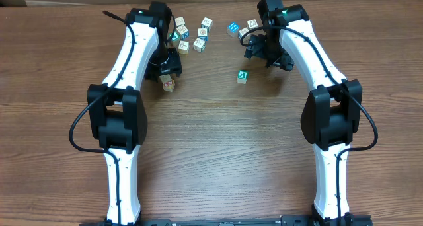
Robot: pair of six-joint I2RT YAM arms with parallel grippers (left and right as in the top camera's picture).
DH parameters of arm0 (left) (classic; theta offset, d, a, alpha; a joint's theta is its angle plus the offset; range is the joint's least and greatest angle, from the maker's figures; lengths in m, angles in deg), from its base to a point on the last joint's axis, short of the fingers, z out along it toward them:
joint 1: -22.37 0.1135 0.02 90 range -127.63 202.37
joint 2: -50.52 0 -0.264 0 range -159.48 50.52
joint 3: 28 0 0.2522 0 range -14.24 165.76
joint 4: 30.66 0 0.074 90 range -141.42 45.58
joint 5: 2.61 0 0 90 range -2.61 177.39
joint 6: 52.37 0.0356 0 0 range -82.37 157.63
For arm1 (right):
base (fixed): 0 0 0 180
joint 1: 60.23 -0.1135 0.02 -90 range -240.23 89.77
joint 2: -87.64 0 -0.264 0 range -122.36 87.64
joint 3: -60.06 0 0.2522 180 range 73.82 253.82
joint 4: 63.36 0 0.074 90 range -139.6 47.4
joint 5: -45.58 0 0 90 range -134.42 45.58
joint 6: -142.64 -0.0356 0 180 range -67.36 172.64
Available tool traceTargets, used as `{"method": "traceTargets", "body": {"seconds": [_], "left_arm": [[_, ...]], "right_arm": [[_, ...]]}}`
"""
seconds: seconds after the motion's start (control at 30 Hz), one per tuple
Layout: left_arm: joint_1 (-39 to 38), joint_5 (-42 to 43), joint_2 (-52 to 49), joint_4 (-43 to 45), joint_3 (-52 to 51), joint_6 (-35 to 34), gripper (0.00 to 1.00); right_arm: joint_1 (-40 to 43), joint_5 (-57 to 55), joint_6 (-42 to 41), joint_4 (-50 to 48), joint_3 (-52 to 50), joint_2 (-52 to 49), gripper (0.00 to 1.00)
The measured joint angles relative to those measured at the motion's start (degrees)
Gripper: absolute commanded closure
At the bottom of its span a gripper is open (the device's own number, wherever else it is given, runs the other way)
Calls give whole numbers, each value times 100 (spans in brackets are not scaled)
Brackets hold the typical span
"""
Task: Form a tower
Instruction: 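Lower the left gripper onto the stack and close on the R block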
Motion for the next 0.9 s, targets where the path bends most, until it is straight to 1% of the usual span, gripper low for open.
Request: {"method": "traceTargets", "body": {"seconds": [0.13, 0.27, 0.43, 0.63, 0.7, 0.77, 0.9], "left_arm": [[-35, -72, 0, 118, -149, -13, 27], [-35, -101, 0, 278, -354, -15, 27], [-35, -116, 0, 437, -415, 31, 33], [-35, -116, 0, 590, -505, 125, 33], [-35, -118, 0, 649, -605, 136, 37], [-35, -118, 0, 649, -671, 138, 44], [-35, -118, 0, 658, -684, 247, 46]], "right_arm": [[0, 0, -2, 0, 0, 0, 0], [0, 2, -2, 2, 0, 0, 0], [2, 2, -4, 2, 0, 0, 0], [0, 0, 2, 0, 0, 0, 0], [0, -2, 0, 0, 0, 0, 0], [0, 0, 0, 0, 0, 0, 0], [0, -2, -2, 0, 0, 0, 0]]}}
